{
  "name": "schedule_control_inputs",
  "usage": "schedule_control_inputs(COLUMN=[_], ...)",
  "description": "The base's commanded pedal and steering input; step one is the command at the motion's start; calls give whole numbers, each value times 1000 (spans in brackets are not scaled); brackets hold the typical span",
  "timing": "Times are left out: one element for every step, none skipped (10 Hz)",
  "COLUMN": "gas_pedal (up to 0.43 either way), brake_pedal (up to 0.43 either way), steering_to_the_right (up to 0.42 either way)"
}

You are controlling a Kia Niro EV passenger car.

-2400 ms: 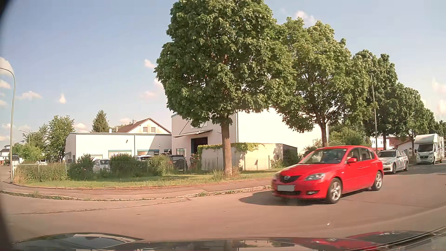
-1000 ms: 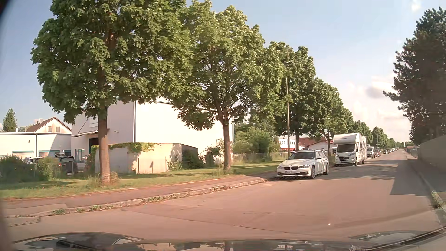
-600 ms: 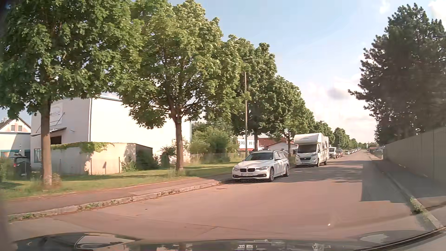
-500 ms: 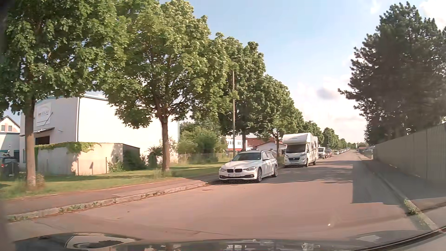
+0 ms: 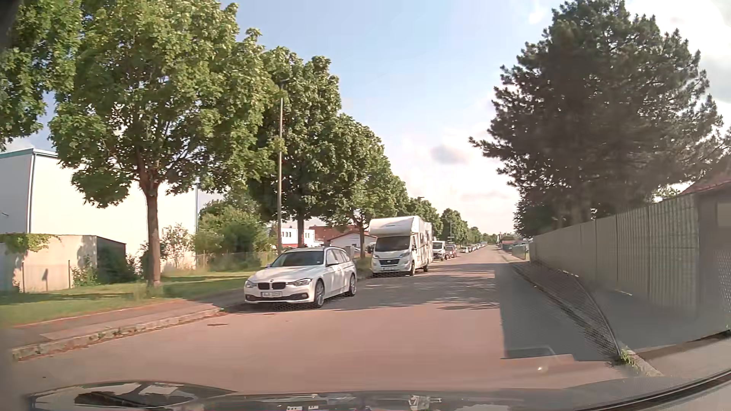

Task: Follow the waypoints while adhering to traffic rules and regulations

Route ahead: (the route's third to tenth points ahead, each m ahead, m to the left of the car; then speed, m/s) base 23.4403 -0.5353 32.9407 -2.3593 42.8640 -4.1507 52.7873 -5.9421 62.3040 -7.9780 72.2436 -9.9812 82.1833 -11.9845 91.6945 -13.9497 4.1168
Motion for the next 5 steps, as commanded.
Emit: schedule_control_inputs(gas_pedal=[319,339,339,339,339], brake_pedal=[12,18,12,12,12], steering_to_the_right=[259,212,174,147,117])
